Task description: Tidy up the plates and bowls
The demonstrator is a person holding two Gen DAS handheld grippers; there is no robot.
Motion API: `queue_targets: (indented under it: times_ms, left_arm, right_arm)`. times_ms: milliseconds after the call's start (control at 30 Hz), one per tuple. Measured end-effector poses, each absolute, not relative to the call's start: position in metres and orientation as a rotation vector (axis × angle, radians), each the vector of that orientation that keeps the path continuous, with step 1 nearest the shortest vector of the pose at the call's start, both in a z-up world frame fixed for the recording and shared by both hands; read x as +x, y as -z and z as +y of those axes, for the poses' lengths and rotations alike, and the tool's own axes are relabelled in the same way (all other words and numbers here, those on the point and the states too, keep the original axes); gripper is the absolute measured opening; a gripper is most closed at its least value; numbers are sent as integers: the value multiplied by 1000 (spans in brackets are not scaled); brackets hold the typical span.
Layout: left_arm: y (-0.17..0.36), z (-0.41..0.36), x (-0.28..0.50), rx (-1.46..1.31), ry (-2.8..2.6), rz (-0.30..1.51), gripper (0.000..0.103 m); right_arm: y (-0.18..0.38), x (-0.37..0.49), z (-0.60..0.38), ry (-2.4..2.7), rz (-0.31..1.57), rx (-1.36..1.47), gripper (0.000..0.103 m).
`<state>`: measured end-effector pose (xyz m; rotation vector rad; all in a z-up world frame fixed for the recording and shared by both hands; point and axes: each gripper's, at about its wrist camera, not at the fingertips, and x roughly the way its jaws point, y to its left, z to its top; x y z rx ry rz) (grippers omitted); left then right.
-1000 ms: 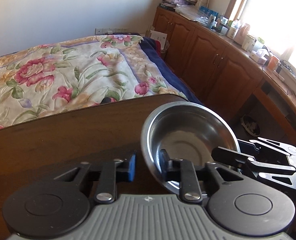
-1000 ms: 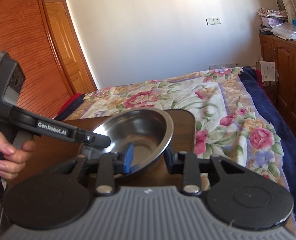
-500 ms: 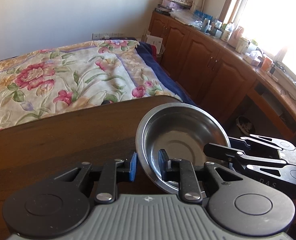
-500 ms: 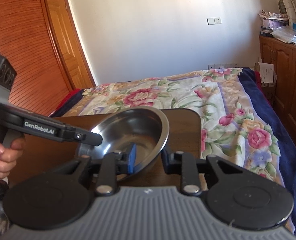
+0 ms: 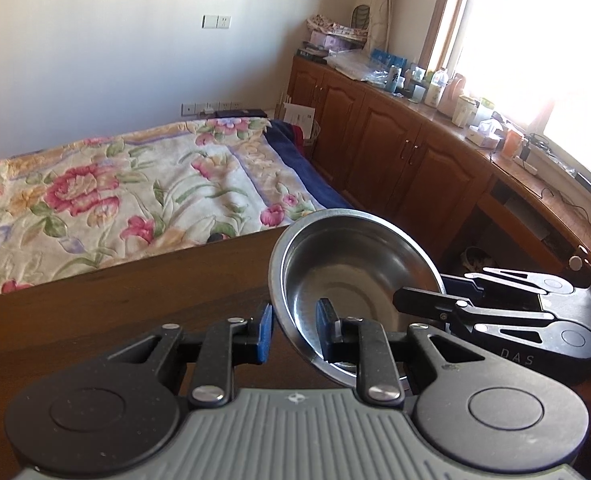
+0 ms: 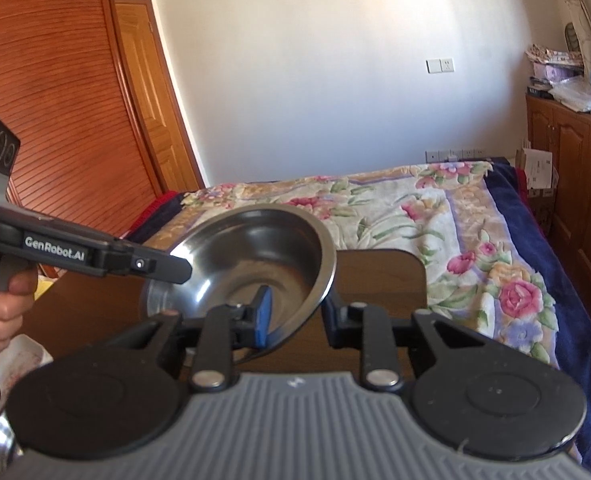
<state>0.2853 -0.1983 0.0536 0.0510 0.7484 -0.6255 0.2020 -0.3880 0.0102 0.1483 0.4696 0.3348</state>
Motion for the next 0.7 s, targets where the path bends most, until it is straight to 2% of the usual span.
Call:
queue_targets:
  times_ms: [367, 700]
  left_arm:
    - [-74, -173, 249, 95, 611, 688, 24]
    - [-63, -142, 225, 73, 599, 696, 24]
  right_arm:
    - [-29, 178, -365, -363, 447, 123, 29]
    - [-22, 163, -343, -391, 477, 98, 29]
